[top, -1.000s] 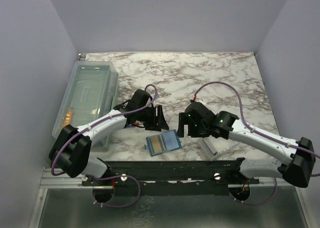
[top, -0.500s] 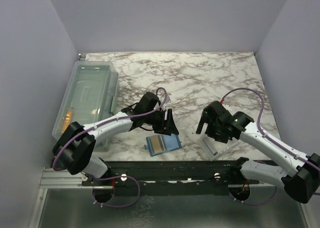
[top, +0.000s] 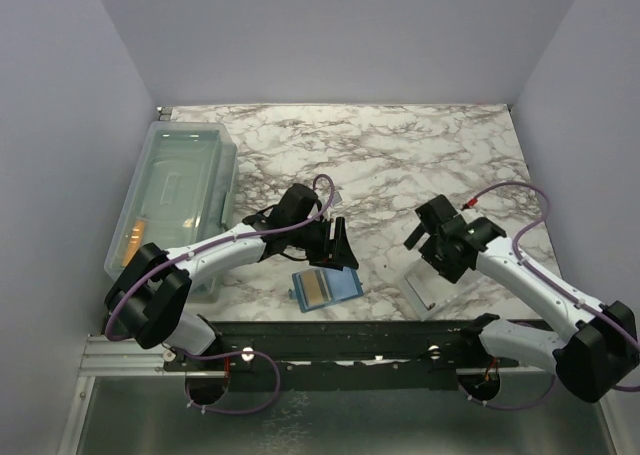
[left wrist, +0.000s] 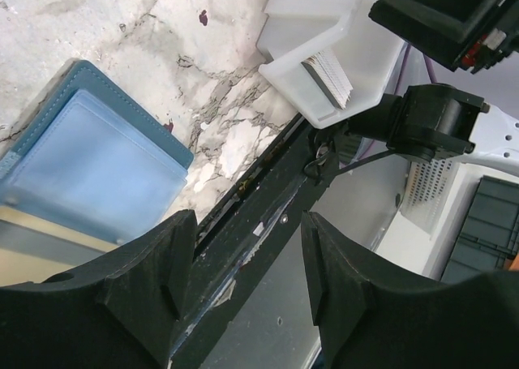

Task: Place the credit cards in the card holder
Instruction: Move the storage box to the center of the board.

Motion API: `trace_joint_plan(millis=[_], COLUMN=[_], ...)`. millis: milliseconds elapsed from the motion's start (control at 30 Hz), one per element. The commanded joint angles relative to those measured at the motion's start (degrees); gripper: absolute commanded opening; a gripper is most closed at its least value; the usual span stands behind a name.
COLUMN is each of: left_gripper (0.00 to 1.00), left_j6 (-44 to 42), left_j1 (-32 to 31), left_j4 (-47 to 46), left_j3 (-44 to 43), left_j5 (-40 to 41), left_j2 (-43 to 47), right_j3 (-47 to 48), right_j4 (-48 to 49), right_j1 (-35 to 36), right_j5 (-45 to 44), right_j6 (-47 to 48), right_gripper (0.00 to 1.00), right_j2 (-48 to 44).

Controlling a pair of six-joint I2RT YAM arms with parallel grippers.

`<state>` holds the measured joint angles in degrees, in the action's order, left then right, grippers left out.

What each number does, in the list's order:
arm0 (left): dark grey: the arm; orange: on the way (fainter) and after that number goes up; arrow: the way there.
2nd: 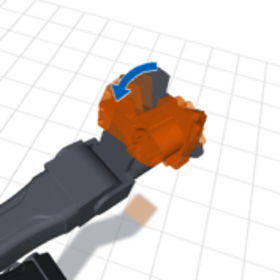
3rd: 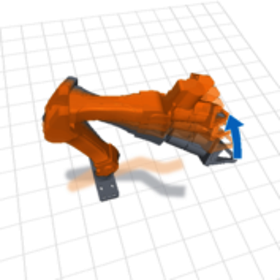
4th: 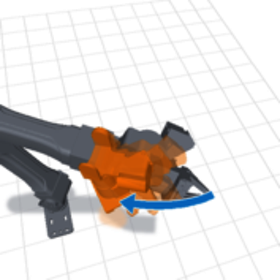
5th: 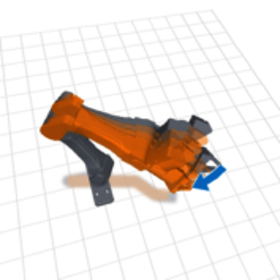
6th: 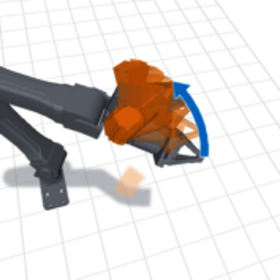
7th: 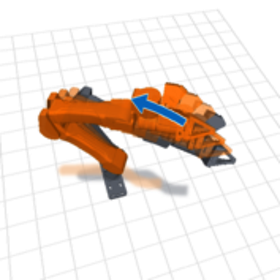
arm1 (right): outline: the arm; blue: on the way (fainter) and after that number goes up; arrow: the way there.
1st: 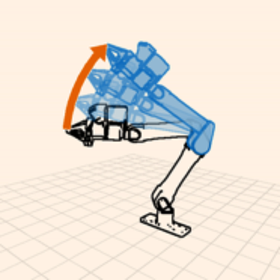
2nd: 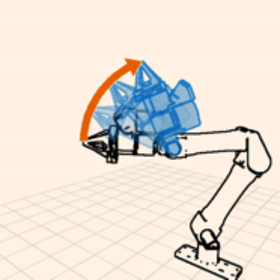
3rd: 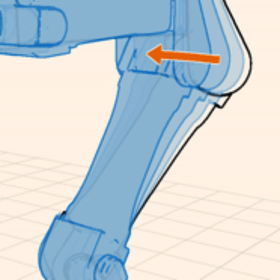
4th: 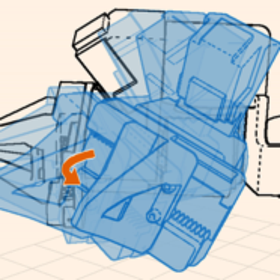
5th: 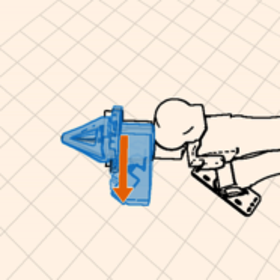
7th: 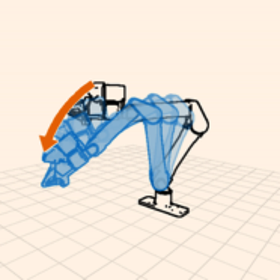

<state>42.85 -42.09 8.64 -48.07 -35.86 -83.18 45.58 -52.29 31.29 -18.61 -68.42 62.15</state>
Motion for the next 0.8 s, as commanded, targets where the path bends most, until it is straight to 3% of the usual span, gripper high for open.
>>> trace_joint_plan(millis=[0,400,567,767], left_gripper=[0.6,0.6,0.6,0.6], left_j6=[-0.21,-4.19,-6.19,-7.24], left_j1=[-0.19,-0.2,-0.12,0.21], left_j4=[-1.17,0.4,1.26,1.38], left_j3=[0.76,-3.9,-5.25,-4.93], left_j5=[-1.78,-2.68,-2.38,-2.54], left_j2=[0.52,-0.87,-2.0,-3.5], right_j3=[1.77,1.92,-0.65,-1.47], right_j4=[0.51,1.4,4.55,6.02], right_j1=[-0.91,-1.23,-1.23,-1.23], right_j5=[-5.59,-5.55,-2.28,-0.39], right_j6=[-6.56,-13.86,-13.97,-14.3], right_gripper=[1.0,0.9,0.78,0.77], right_j2=[3.38,10.35,9.66,12.16])
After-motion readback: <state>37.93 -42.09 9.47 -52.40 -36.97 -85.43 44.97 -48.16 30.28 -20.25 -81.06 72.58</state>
